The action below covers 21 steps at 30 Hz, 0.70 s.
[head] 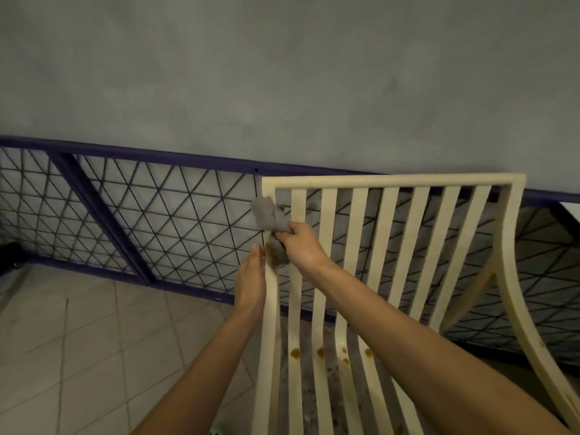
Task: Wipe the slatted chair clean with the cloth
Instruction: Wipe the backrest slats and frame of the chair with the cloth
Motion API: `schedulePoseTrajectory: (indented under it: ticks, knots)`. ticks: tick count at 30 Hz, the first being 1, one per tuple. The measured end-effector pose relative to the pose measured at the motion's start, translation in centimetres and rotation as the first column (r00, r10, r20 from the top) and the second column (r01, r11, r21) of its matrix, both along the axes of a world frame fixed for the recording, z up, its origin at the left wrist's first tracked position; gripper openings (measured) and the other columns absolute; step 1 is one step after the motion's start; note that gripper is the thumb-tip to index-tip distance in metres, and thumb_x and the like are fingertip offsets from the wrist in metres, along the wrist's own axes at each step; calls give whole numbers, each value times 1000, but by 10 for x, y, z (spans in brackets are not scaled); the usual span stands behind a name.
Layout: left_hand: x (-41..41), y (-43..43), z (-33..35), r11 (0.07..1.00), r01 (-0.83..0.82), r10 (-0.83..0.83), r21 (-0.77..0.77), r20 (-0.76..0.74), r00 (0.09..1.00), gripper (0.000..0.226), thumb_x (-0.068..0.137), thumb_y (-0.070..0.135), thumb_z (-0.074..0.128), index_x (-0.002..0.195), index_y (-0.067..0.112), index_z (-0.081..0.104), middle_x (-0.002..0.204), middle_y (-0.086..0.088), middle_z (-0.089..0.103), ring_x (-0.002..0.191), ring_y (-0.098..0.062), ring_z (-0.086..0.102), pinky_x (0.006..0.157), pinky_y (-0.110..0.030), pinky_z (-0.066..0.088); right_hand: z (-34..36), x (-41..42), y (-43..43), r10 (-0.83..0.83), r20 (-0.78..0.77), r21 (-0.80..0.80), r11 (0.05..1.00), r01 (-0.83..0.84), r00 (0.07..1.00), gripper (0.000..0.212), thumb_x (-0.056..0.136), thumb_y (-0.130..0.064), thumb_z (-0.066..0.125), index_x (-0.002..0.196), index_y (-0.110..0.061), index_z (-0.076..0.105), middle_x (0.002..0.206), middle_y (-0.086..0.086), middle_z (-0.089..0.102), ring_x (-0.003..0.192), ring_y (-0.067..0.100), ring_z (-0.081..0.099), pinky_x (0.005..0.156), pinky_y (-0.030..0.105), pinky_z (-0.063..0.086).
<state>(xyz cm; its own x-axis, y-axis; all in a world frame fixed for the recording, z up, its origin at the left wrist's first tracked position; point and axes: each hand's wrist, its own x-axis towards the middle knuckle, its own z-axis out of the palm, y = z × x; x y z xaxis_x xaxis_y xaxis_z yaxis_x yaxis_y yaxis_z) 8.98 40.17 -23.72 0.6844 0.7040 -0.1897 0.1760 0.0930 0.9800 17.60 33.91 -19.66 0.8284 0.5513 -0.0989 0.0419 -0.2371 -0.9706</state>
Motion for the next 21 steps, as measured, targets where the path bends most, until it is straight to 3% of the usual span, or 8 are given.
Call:
schedulePoseTrajectory:
  ticks: [4, 7, 10, 12, 13, 16, 18, 21]
  knots:
    - [30, 27, 39, 991, 70, -77, 112, 56, 995, 29, 102, 35, 41, 113, 25, 66, 110, 7, 67, 110, -12, 60, 101, -41, 46, 50, 15, -17, -38, 261, 186, 983, -12, 964, 31, 94, -1, 45, 118, -7, 65, 110, 10, 68, 101, 17, 63, 87, 28, 50]
    - [57, 40, 70, 962, 40, -68, 270, 95, 993, 30, 99, 16, 50, 127, 17, 59, 116, 4, 62, 109, -12, 57, 96, -31, 45, 90, 42, -21, -131, 566, 224, 975, 1, 814, 44, 89, 5, 46, 128, -8, 59, 126, 6, 62, 116, 13, 56, 99, 24, 45]
    - [82, 44, 100, 926, -7, -39, 378, 115, 993, 26, 96, 11, 49, 118, 15, 62, 104, -2, 63, 99, -19, 59, 86, -36, 49, 97, 67, -15, 72, 707, -114, 993, 13, 704, 38, 89, -5, 49, 125, -11, 60, 131, 9, 57, 123, 22, 50, 106, 29, 36]
    - [99, 47, 109, 908, 37, -64, 417, 53, 997, 25, 93, 11, 48, 111, 11, 65, 103, -5, 66, 95, -21, 60, 83, -35, 50, 86, 74, -6, 267, 626, -406, 914, 13, 732, 18, 91, -24, 48, 91, -18, 65, 100, 9, 67, 95, 29, 60, 88, 40, 43]
    - [108, 50, 109, 895, 77, -95, 439, 20, 995, 28, 90, 15, 47, 109, 10, 67, 103, -7, 68, 95, -24, 62, 85, -38, 52, 83, 78, -1, 257, 585, -430, 902, 25, 769, 26, 92, -31, 45, 81, -17, 64, 89, 10, 67, 85, 30, 60, 82, 41, 43]
    - [126, 59, 111, 877, 120, -86, 465, -93, 992, 36, 85, 22, 45, 109, 9, 68, 109, -14, 69, 101, -32, 62, 91, -46, 51, 85, 97, 10, 18, 412, -246, 965, 92, 911, 46, 95, -38, 40, 83, -2, 67, 87, 17, 67, 82, 34, 60, 80, 46, 49]
    - [130, 58, 120, 864, 152, -86, 480, -156, 984, 31, 94, 18, 44, 110, 6, 68, 113, -15, 67, 106, -34, 59, 95, -42, 48, 84, 108, 16, 33, 505, -398, 896, 198, 862, 43, 96, -39, 42, 86, -4, 65, 89, 13, 66, 85, 32, 61, 75, 39, 48]
    - [143, 60, 126, 880, 137, -78, 455, -146, 986, 39, 101, 31, 40, 108, 8, 70, 116, -15, 66, 108, -33, 59, 98, -38, 46, 77, 106, 23, 292, 693, -628, 694, 352, 659, 33, 98, -31, 40, 102, -10, 65, 104, 11, 67, 96, 32, 62, 70, 33, 39]
